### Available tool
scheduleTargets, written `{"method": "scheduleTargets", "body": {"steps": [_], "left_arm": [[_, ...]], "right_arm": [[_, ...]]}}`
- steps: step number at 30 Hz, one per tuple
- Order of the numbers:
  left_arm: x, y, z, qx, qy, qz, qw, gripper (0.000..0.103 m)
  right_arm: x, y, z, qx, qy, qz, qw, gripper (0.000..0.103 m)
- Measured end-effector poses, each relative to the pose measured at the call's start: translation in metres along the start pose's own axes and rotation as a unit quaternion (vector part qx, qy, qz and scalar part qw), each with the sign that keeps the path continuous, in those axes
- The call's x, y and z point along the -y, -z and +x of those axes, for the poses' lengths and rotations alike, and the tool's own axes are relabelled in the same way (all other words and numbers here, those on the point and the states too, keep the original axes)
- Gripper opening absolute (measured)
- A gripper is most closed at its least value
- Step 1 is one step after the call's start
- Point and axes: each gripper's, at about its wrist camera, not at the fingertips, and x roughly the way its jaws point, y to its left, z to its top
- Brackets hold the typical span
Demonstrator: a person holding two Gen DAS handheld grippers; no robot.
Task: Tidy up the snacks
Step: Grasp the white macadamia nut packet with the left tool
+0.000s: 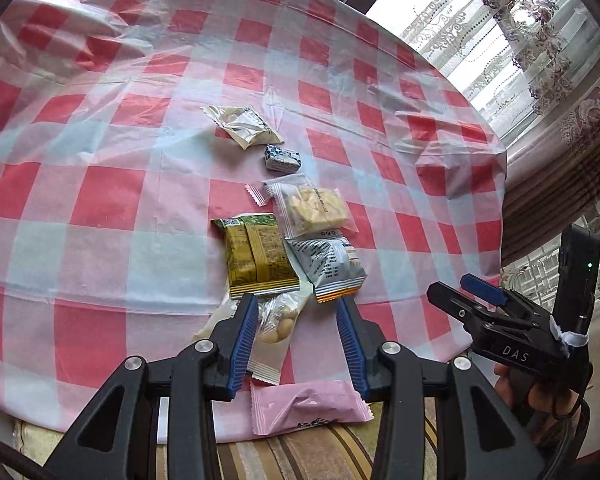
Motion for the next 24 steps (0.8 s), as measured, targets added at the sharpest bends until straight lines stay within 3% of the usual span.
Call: {"method": "scheduleTargets", "body": {"steps": [13, 24], "left_arm": [[-0.037, -0.009, -0.008, 0.021, 0.000, -0.032, 0.9992, 0.048], [-0.051, -0.016, -0.007, 0.025, -0.002, -0.042, 0.9988, 0.048]], "right_arm": [[-0.060, -0.046, 0.053, -0.007, -0.031, -0.046, 0.998, 0.091], [-0.079, -0.058, 0.091, -0.034, -0.012, -0.075, 0.997, 0.092]]}}
